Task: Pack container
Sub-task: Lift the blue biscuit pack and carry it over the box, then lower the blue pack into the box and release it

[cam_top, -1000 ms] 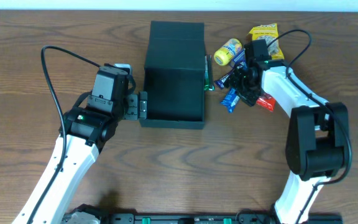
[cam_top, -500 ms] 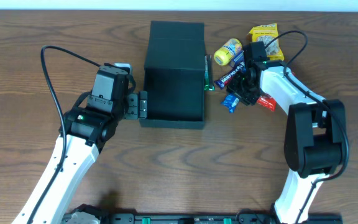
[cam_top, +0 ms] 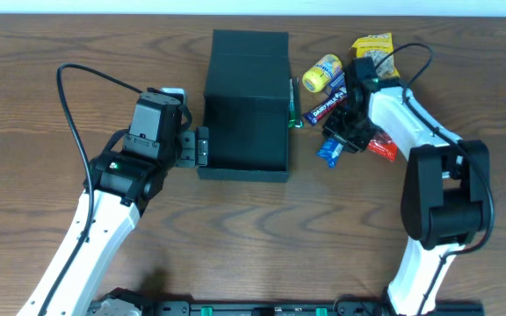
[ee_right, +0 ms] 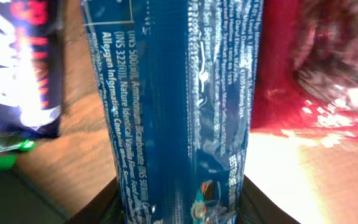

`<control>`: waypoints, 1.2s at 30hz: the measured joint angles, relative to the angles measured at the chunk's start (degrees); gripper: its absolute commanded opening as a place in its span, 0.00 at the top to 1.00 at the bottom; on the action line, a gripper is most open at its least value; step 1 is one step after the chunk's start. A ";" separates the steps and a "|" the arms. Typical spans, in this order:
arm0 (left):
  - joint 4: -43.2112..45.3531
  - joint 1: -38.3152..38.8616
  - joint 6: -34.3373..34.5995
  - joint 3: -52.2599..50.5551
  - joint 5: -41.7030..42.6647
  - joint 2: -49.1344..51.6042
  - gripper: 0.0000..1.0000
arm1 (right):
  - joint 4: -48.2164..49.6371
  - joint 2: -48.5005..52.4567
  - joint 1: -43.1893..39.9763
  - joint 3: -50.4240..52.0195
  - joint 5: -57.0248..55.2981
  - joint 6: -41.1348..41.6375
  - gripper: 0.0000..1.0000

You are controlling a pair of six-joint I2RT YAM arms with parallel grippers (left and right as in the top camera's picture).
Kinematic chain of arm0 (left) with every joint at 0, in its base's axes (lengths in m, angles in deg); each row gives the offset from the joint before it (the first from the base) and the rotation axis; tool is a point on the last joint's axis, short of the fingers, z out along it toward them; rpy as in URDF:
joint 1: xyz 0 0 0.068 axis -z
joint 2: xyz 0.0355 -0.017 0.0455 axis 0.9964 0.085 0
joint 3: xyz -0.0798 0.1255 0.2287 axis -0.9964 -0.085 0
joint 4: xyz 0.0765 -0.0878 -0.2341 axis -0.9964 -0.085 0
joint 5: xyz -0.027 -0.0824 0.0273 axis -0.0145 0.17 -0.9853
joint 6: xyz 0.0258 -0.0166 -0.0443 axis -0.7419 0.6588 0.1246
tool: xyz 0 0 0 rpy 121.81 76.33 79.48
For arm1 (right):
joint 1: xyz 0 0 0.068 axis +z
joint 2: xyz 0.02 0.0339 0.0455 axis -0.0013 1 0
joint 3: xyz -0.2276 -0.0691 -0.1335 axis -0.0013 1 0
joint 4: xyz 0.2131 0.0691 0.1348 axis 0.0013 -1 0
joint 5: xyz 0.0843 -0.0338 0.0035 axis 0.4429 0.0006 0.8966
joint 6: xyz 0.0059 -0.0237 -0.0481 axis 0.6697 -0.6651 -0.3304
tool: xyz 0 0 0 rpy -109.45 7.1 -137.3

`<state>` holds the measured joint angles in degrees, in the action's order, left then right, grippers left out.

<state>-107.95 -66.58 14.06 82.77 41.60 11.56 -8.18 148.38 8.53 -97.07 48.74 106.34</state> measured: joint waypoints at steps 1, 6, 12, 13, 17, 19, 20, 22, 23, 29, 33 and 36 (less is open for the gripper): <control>0.00 0.00 0.00 0.00 -0.02 0.00 0.05 | -1.42 0.07 0.00 -1.36 0.00 -0.42 0.99; 0.20 0.00 0.00 0.00 -0.07 0.00 0.05 | -9.01 0.13 0.15 -10.60 0.00 -2.95 0.99; 0.42 -1.16 0.00 0.00 -1.55 0.00 0.05 | -15.34 0.13 2.67 -20.15 -0.28 -7.63 0.99; 0.42 -2.03 0.00 0.00 -1.66 0.00 0.05 | -15.98 0.13 3.45 -21.27 -0.39 -8.39 0.98; 0.44 -6.95 0.00 0.00 -2.08 -0.26 0.05 | -16.63 0.13 8.37 -23.91 -0.42 -11.19 0.99; 0.44 -9.62 0.00 0.00 -2.19 -0.68 0.05 | -16.59 0.13 11.47 -24.13 -0.37 -11.93 0.99; 0.42 -10.86 0.00 0.00 -2.19 -0.92 0.05 | -16.52 0.13 13.16 -24.13 -0.39 -12.31 0.98; 0.42 -12.55 -0.02 0.00 -2.16 -1.27 0.05 | -15.63 0.13 16.35 -24.13 -0.35 -12.98 0.99; 0.42 -13.20 -0.02 0.00 -2.14 -1.38 0.05 | -14.84 0.13 17.75 -24.13 -0.33 -13.25 0.99; 0.57 -14.21 -0.02 0.00 -1.90 -1.42 0.05 | -7.06 0.13 25.44 -24.11 -0.37 -14.47 0.99; 0.57 -14.23 -0.02 0.00 -1.88 -1.42 0.05 | -4.42 0.61 28.22 -24.11 -0.35 -12.66 0.99; 0.57 -14.23 -0.02 0.00 -1.70 -1.42 0.05 | -4.31 2.12 29.55 -24.11 -0.35 -9.90 0.99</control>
<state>-107.38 -80.81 14.04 82.77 39.89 10.14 -12.49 150.50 38.08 -121.18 48.39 96.43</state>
